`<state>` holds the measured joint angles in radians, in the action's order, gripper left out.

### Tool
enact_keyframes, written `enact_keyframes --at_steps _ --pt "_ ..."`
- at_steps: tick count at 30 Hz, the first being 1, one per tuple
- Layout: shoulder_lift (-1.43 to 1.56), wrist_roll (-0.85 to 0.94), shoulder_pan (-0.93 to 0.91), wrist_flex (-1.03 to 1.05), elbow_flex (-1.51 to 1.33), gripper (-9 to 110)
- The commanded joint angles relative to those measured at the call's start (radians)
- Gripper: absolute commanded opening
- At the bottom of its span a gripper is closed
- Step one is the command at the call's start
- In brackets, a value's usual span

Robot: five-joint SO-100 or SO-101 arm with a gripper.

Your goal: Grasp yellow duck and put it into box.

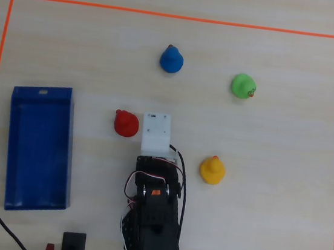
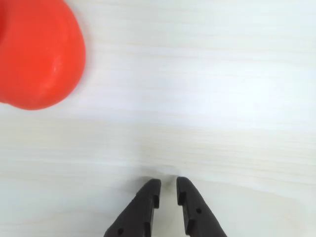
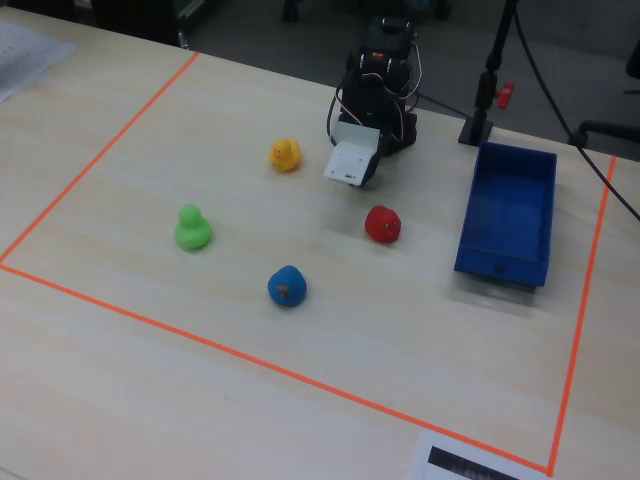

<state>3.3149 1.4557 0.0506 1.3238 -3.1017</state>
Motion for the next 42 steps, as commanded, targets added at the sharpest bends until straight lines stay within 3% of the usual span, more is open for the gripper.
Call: enact_keyframes --at_steps 1,7,17,23,29,36,42 --pt "-0.003 0.006 -0.015 -0.046 0.006 5" --pt "-0.005 0.006 -0.069 -0.178 0.038 9" --pt "-0.147 0.005 -0.135 -0.146 0.308 28" --pt "-0.505 -0.025 -0.179 -0.19 0.692 30" --pt "-0.945 -0.02 -0.403 -0.337 1.071 31" --pt "-1.022 0.035 -0.693 -0.549 0.969 34" --pt "-0.948 0.156 -0.931 -0.506 0.788 34"
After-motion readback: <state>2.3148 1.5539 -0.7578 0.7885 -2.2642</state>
